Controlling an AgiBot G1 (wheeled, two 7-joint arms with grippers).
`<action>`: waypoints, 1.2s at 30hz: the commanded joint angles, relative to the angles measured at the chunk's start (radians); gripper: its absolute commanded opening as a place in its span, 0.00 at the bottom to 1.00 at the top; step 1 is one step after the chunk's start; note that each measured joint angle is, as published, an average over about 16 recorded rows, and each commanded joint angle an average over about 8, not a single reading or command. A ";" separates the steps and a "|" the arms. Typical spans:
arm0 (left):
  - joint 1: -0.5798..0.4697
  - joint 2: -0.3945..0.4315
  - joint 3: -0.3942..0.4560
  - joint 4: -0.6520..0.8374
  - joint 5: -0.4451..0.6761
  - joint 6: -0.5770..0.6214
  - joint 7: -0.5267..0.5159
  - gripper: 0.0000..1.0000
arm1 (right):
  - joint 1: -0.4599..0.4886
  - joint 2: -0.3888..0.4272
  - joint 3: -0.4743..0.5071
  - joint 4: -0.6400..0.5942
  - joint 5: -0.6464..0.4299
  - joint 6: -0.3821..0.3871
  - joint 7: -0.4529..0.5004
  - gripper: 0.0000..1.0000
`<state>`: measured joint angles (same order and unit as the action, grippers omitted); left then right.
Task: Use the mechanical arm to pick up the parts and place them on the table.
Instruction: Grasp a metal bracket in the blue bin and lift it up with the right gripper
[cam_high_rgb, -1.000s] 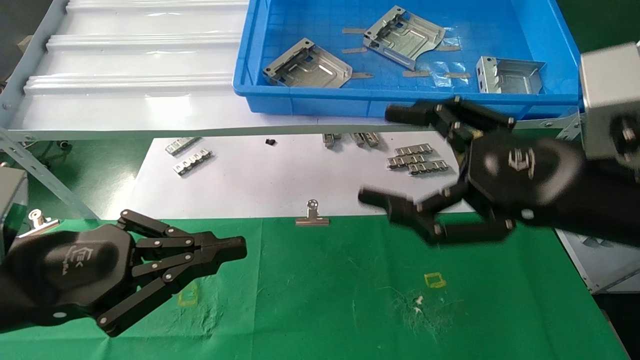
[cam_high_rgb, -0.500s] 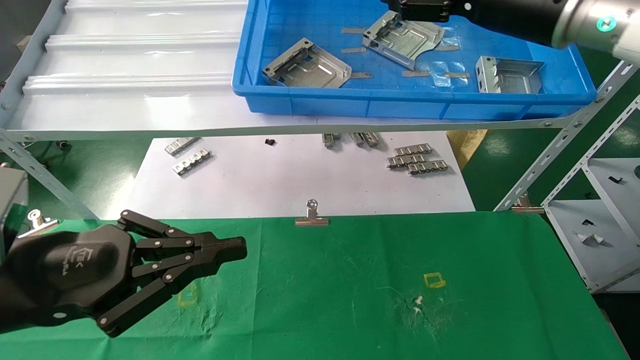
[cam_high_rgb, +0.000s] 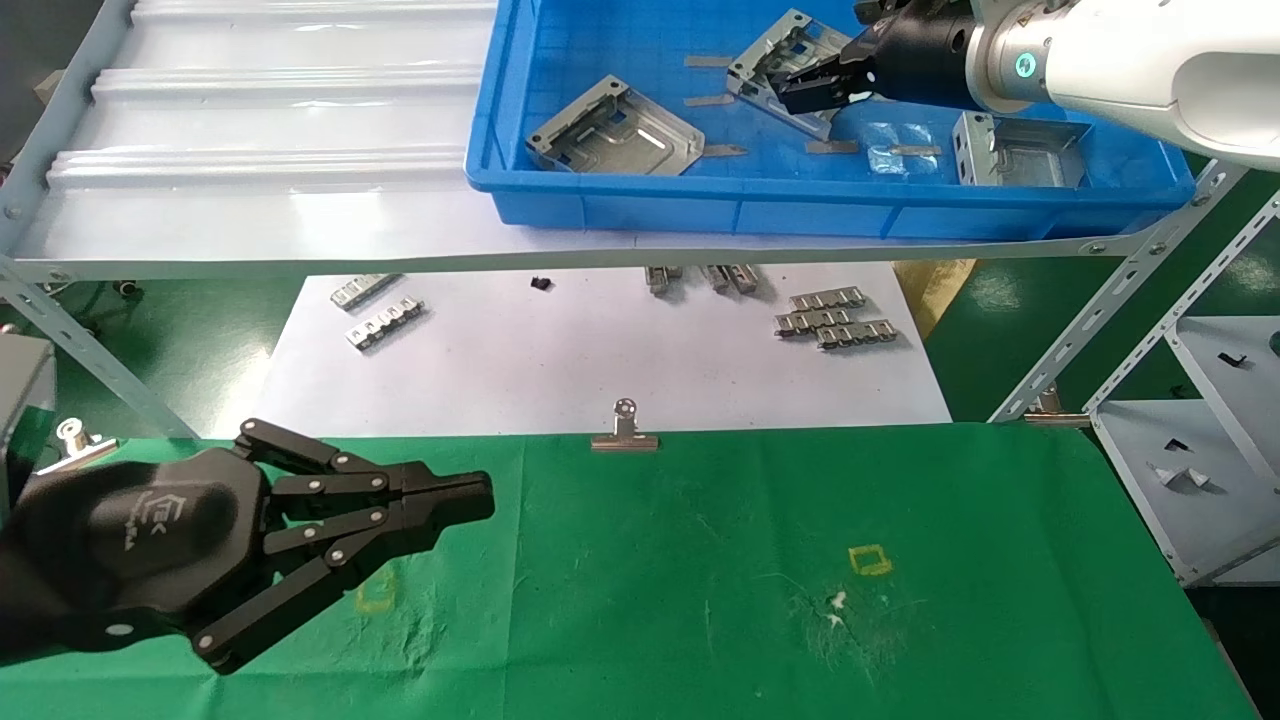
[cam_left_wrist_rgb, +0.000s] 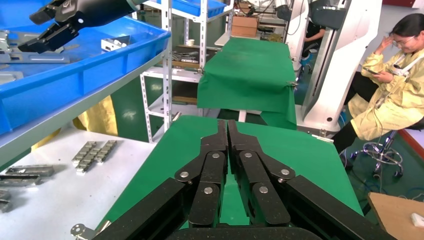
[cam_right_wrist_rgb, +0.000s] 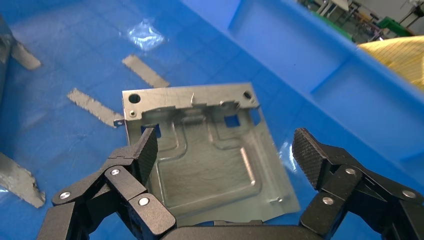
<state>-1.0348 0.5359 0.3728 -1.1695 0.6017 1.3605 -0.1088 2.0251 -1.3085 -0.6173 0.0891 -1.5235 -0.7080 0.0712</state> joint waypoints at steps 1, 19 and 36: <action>0.000 0.000 0.000 0.000 0.000 0.000 0.000 1.00 | 0.010 -0.020 -0.012 -0.033 -0.018 0.024 0.000 0.00; 0.000 0.000 0.000 0.000 0.000 0.000 0.000 1.00 | 0.033 -0.014 -0.005 -0.073 -0.005 -0.090 0.013 0.96; 0.000 0.000 0.000 0.000 0.000 0.000 0.000 1.00 | 0.021 -0.024 -0.016 -0.070 -0.019 -0.090 0.009 0.00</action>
<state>-1.0348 0.5359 0.3728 -1.1695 0.6017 1.3605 -0.1088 2.0444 -1.3320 -0.6320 0.0191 -1.5405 -0.8013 0.0795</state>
